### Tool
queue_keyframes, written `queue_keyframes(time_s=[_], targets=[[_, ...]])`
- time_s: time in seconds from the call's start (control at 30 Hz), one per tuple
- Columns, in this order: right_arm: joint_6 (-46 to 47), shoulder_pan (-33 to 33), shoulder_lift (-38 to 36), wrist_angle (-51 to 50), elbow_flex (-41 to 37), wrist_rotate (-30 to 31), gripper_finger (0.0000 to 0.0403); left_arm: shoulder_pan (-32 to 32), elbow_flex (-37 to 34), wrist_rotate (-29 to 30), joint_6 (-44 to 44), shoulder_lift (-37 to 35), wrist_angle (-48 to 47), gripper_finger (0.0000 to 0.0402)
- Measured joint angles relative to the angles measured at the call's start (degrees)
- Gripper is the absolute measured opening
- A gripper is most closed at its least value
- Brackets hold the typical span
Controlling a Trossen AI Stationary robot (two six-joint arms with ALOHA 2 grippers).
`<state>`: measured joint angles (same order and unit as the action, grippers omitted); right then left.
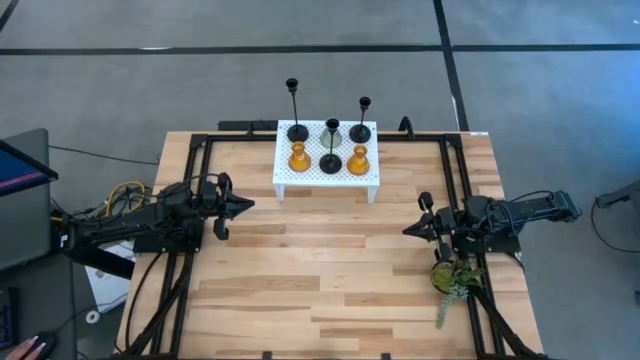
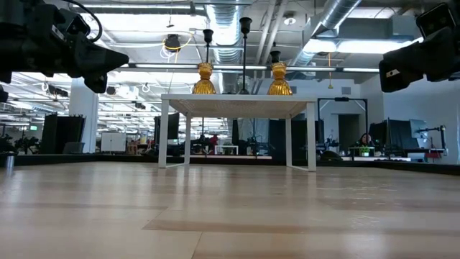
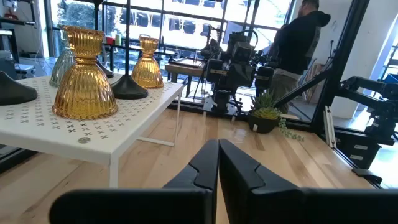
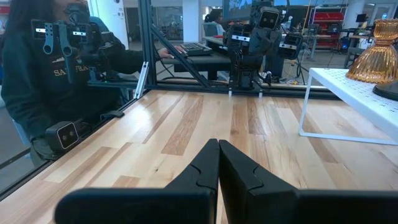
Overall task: Pick & Place candle stick holders
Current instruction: Return to Home Position
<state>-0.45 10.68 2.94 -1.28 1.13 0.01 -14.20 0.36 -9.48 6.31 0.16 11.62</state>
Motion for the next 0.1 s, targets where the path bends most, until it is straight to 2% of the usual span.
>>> queue_keyframes(time_s=[0.1], targets=[[0.0, 0.02, 0.0, 0.0, 0.0, 0.0, 0.0, -0.01, 0.0, 0.0, 0.0, 0.0, 0.0, 0.0012]])
